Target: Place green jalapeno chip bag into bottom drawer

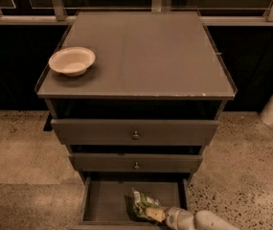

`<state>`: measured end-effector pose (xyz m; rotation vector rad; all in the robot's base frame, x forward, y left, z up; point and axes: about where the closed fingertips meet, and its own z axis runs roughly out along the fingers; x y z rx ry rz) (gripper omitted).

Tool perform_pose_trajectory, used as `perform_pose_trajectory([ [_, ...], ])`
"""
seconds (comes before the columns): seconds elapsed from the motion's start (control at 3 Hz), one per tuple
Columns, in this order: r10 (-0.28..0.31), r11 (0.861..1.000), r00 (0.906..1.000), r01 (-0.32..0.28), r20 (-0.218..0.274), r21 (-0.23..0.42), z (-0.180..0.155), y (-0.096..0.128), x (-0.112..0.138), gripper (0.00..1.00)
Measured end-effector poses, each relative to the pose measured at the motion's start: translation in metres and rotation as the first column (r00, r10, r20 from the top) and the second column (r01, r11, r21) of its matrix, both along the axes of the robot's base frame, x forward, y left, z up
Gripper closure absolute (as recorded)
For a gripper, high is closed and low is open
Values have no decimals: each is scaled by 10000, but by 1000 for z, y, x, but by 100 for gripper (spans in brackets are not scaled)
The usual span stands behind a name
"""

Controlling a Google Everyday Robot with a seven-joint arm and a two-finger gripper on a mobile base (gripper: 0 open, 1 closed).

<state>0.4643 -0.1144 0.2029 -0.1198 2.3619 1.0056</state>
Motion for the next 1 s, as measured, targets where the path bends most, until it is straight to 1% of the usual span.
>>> perform_pose_trajectory([
  [0.33,0,10000,10000,0,0,0,0,0,0,11],
  [0.67,2,10000,10000,-2,-1,2,0,0,0,0],
  [1.0,2,10000,10000,-2,-1,2,0,0,0,0],
])
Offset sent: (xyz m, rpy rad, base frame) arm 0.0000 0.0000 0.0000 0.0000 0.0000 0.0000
